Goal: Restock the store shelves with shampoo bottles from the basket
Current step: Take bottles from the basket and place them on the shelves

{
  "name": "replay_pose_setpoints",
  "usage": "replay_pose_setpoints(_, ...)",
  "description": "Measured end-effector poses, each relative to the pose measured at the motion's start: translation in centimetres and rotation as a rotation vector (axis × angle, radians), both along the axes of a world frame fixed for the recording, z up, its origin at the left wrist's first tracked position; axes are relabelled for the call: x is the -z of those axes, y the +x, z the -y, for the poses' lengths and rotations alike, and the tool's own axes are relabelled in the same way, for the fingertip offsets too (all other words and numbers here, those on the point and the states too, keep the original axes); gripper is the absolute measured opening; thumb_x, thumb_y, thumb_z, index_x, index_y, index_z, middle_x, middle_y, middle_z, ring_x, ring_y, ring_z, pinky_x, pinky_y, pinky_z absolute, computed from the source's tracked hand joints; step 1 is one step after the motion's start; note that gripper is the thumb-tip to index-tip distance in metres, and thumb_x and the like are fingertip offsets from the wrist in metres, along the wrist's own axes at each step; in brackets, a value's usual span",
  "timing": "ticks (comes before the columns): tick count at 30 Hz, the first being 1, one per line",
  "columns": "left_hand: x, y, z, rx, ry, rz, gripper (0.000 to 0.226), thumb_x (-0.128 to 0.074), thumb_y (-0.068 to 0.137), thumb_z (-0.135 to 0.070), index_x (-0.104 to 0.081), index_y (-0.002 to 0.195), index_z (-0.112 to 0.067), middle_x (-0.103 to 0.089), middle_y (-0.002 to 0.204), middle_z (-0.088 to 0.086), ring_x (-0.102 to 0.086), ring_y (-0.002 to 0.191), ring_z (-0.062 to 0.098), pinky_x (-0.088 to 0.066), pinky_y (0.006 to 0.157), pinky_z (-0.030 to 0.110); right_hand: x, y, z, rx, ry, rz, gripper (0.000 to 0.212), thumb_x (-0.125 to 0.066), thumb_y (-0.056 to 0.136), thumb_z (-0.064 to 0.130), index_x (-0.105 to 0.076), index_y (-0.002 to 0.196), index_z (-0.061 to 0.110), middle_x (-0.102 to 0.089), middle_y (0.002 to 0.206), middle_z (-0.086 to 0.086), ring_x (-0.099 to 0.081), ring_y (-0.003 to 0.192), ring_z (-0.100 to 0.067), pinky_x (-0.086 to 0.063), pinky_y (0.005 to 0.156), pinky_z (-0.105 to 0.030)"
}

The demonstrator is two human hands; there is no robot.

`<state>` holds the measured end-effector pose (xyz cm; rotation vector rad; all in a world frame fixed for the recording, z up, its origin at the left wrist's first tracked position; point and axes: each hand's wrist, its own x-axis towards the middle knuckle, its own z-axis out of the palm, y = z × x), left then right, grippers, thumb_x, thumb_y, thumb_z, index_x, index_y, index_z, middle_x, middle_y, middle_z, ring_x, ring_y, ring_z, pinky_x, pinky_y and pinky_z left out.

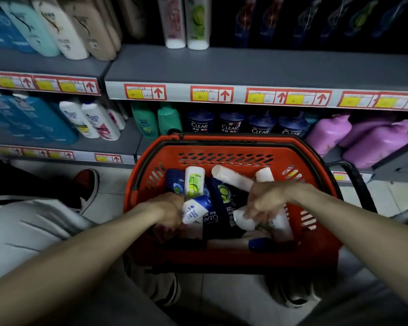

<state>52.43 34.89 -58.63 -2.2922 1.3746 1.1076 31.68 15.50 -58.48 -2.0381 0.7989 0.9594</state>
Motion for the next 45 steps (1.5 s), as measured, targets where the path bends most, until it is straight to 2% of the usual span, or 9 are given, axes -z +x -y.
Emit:
replay_pose_setpoints(4, -0.9, -0.2, 0.9, -0.041, -0.098, -0.015, 0.045, -0.083, 0.077, -0.038, -0.054, 0.108, -0.024, -0.065, 0.097, -0.006, -0.067, 0.089, 0.018, -0.051, 0.065, 0.024, -1.1, -2.0, -3.1, -0.084, 0.075, -0.133, 0.047, -0.076, 0.067, 0.065, -0.075, 0.092, 0.026, -0.078, 0.078, 0.002, -0.072, 0.069, -0.02, -0.061, 0.071, -0.037)
replay_pose_setpoints(9, -1.5, -0.7, 2.3, -0.076, -0.184, -0.072, 0.066, -0.084, 0.077, -0.04, -0.054, 0.132, -0.02, -0.069, 0.118, 0.002, -0.068, 0.104, 0.021, -0.056, 0.09, 0.034, -2.3, -1.3, -5.0, -0.133, 0.062, -0.099, 0.038, -0.072, 0.078, 0.05, -0.071, 0.102, 0.021, -0.07, 0.101, 0.001, -0.071, 0.083, -0.019, -0.059, 0.057, -0.029)
replay_pose_setpoints(17, -1.8, -0.1, 3.1, -0.197, -0.235, -0.192, 0.069, -0.081, 0.083, -0.045, -0.047, 0.137, -0.018, -0.061, 0.115, -0.006, -0.061, 0.097, 0.011, -0.049, 0.075, 0.026, -2.4, -0.5, -1.3, 0.25, -0.076, 0.313, 0.03, -0.079, 0.078, 0.056, -0.069, 0.067, 0.029, -0.058, 0.051, 0.012, -0.054, 0.043, 0.0, -0.04, 0.046, -0.017)
replay_pose_setpoints(21, -1.6, 0.0, 2.9, -0.247, -0.248, -0.254, 0.066, -0.081, 0.084, -0.043, -0.047, 0.135, -0.021, -0.062, 0.117, -0.006, -0.062, 0.099, 0.009, -0.05, 0.078, 0.026, 0.0, -0.6, -1.4, 0.426, -0.063, 0.363, 0.036, -0.077, 0.082, 0.051, -0.065, 0.076, 0.018, -0.063, 0.062, 0.009, -0.059, 0.05, -0.001, -0.043, 0.053, -0.022)
replay_pose_setpoints(26, -1.6, 0.3, 2.9, -0.408, -0.311, -0.442, 0.058, -0.083, 0.084, -0.034, -0.054, 0.133, -0.026, -0.07, 0.115, -0.008, -0.069, 0.1, 0.009, -0.057, 0.084, 0.03, 0.7, -0.4, -2.4, 0.652, 0.397, 0.515, 0.039, -0.062, 0.1, 0.047, -0.063, 0.128, 0.019, -0.078, 0.113, -0.001, -0.075, 0.103, -0.02, -0.059, 0.096, -0.041)
replay_pose_setpoints(33, -6.2, -1.8, 4.6, -0.47, -0.58, -0.647, 0.041, -0.086, 0.083, -0.031, -0.067, 0.119, -0.027, -0.078, 0.111, -0.003, -0.076, 0.102, 0.017, -0.061, 0.09, 0.047, -4.7, 1.0, -0.7, 1.08, 0.653, 0.675, 0.059, -0.053, 0.101, 0.05, -0.055, 0.138, 0.005, -0.071, 0.12, -0.018, -0.068, 0.108, -0.037, -0.058, 0.084, -0.049)
replay_pose_setpoints(36, -9.4, -2.7, 5.2, -0.501, -0.703, -0.753, 0.043, -0.086, 0.084, -0.027, -0.069, 0.123, -0.025, -0.078, 0.115, -0.001, -0.075, 0.106, 0.021, -0.059, 0.095, 0.052, -9.2, 0.0, 0.0, 0.982, 0.724, 0.802, 0.033, -0.056, 0.1, 0.005, -0.059, 0.133, -0.001, -0.071, 0.123, -0.02, -0.071, 0.109, -0.034, -0.061, 0.086, -0.047)
replay_pose_setpoints(39, -13.1, -3.8, 5.8, -0.465, -0.823, -0.833, 0.026, -0.084, 0.086, -0.023, -0.076, 0.109, -0.032, -0.078, 0.115, 0.002, -0.076, 0.105, 0.022, -0.062, 0.088, 0.046, -13.2, -1.8, 1.0, 0.903, 0.69, 0.941, 0.048, -0.048, 0.087, -0.024, -0.065, 0.125, 0.001, -0.073, 0.118, -0.021, -0.073, 0.106, -0.032, -0.062, 0.081, -0.042)
replay_pose_setpoints(45, -22.4, -6.5, 9.0, -0.454, -1.074, -0.79, 0.054, -0.089, 0.079, -0.018, -0.06, 0.125, -0.015, -0.078, 0.115, 0.002, -0.075, 0.108, 0.023, -0.06, 0.09, 0.046, -23.2, -4.4, 3.7, 0.824, 0.558, 1.29, 0.045, -0.068, 0.082, 0.002, -0.067, 0.127, -0.001, -0.071, 0.121, -0.027, -0.071, 0.109, -0.039, -0.061, 0.084, -0.044)
